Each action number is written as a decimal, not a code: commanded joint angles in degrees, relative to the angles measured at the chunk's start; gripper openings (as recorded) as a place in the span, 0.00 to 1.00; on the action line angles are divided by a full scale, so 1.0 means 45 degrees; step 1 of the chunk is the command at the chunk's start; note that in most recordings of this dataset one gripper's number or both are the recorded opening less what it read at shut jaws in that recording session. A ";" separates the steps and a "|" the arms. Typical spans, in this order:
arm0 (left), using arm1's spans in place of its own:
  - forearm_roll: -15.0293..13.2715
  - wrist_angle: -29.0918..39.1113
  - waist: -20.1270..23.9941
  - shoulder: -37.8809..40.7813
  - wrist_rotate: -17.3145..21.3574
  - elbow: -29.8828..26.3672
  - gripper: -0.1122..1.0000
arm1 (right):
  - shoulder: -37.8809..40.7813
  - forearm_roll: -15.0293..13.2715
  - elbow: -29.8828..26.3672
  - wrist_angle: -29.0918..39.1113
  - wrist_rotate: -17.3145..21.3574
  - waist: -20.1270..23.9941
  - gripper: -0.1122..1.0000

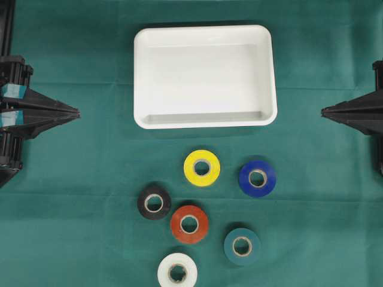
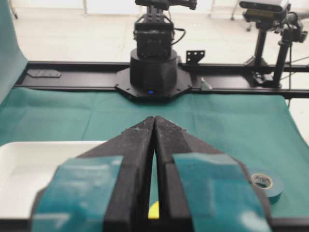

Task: Pick up the tape from a random location and place it into the white case.
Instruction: 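Move the left gripper over the yellow tape roll, then lower the left gripper into the yellow roll's hole and close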

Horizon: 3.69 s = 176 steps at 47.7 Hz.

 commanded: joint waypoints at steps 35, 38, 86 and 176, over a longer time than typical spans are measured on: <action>0.0000 0.1152 -0.0410 0.1289 -0.0098 -0.0977 0.45 | 0.0176 0.0059 -0.0937 0.2227 0.0527 -0.0039 0.41; 0.0000 0.1172 -0.0410 0.1270 -0.0098 -0.0977 0.63 | 0.0176 0.0020 -0.0918 0.2266 0.0547 -0.0039 0.60; -0.0039 0.0352 -0.0410 0.3438 -0.0410 -0.1836 1.00 | 0.0234 -0.0020 -0.0977 0.2246 0.0547 -0.0059 0.93; 0.0000 1.3906 -0.1270 1.2793 -0.0996 -1.3711 1.00 | 0.0449 -0.0254 -0.1074 0.2285 0.0488 -0.0059 0.93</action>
